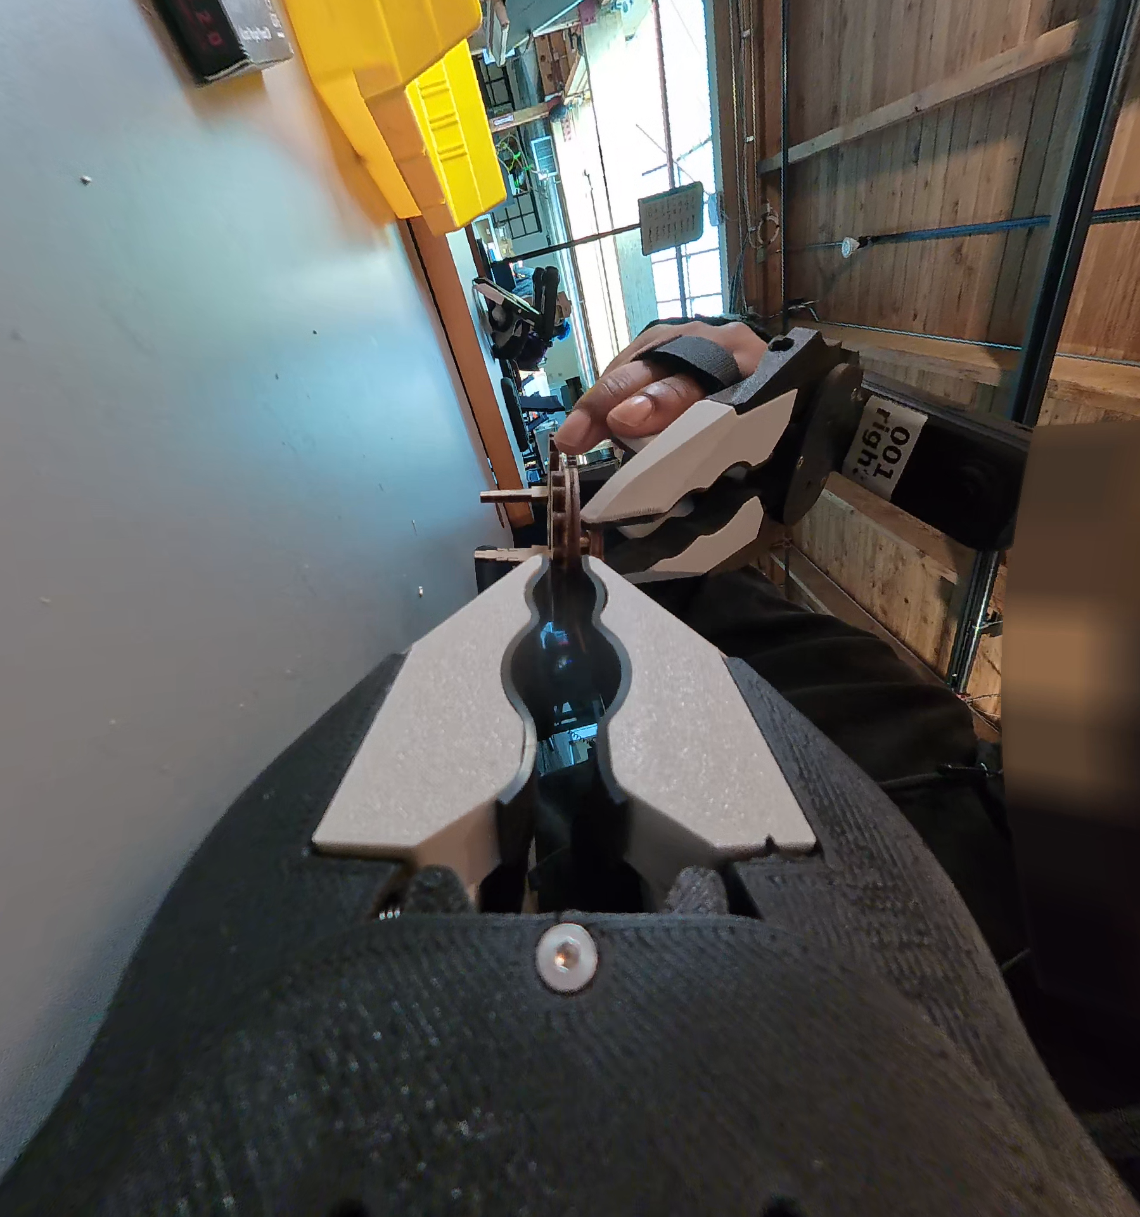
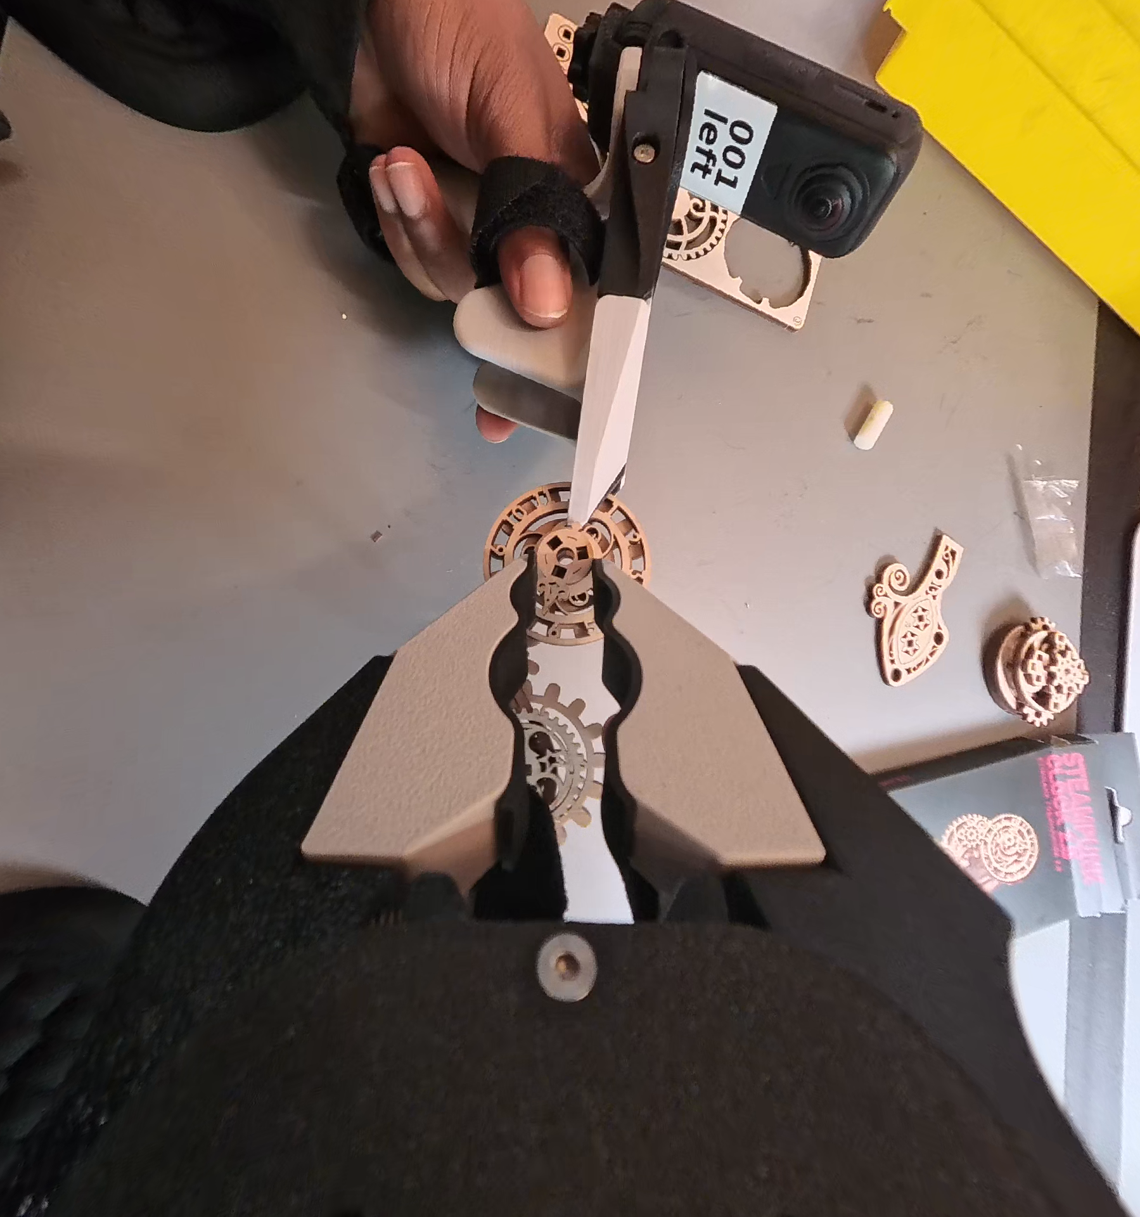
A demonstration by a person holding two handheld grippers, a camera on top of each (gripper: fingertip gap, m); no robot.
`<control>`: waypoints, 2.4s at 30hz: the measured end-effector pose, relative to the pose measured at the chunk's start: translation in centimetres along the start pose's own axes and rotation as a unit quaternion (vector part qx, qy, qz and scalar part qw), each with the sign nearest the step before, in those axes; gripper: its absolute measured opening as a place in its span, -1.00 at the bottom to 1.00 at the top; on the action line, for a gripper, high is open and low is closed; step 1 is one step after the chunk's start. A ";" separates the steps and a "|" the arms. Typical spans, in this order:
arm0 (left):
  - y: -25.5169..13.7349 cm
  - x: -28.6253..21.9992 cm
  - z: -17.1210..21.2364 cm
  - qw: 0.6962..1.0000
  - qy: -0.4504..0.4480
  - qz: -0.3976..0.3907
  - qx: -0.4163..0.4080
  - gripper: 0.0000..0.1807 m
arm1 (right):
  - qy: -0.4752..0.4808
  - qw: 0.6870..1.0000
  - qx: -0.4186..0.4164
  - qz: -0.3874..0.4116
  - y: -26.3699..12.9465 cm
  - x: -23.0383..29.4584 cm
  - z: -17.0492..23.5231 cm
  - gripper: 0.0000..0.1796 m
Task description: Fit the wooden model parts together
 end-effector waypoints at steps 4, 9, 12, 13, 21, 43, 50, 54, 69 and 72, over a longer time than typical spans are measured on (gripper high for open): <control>0.0 0.0 0.0 1.000 -0.001 0.000 0.001 -0.94 | 0.005 1.000 -0.009 -0.001 0.0 0.0 0.0 -0.84; 0.1 0.0 0.2 1.000 -0.005 0.003 0.009 -0.94 | -0.034 0.999 -0.009 -0.022 -0.3 0.4 0.0 -0.85; 0.0 0.1 0.1 1.000 -0.008 0.002 0.005 -0.94 | -0.072 0.997 0.004 -0.038 0.0 0.2 0.0 -0.84; 0.0 0.0 0.1 1.000 -0.010 0.005 0.003 -0.94 | -0.075 0.996 0.004 -0.044 0.0 0.1 0.0 -0.84; -0.4 -0.1 -0.5 1.000 -0.018 0.010 -0.023 -0.94 | -0.032 0.999 0.031 0.014 -0.7 -1.5 0.0 -0.71; -1.4 0.5 -2.3 0.992 0.032 -0.040 -0.111 -0.94 | 0.281 0.946 0.079 0.142 1.6 -2.1 0.2 -0.72; -1.5 0.5 -2.5 0.992 0.023 -0.035 -0.115 -0.94 | 0.239 0.954 0.096 0.155 1.8 -2.4 0.3 -0.79; -1.4 0.5 -2.3 0.993 0.020 -0.031 -0.109 -0.94 | 0.193 0.967 0.098 0.136 1.6 -2.1 0.0 -0.79; 0.0 0.2 -0.3 0.999 -0.006 -0.008 -0.045 -0.94 | -0.199 0.965 0.114 -0.131 0.6 -0.3 -0.4 -0.78; -0.1 0.2 -0.4 0.999 -0.012 -0.002 -0.048 -0.94 | -0.187 0.967 0.103 -0.138 0.6 -0.2 -0.4 -0.78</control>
Point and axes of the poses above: each gripper's, where its closed fingertips meet, y out along the fingers, z out of its underside, x = y × z across the jaws, the point moved 1 cm from there along -y, back along the fingers, and after that the axes turned 12 degrees about z, right-handed, at the moved point
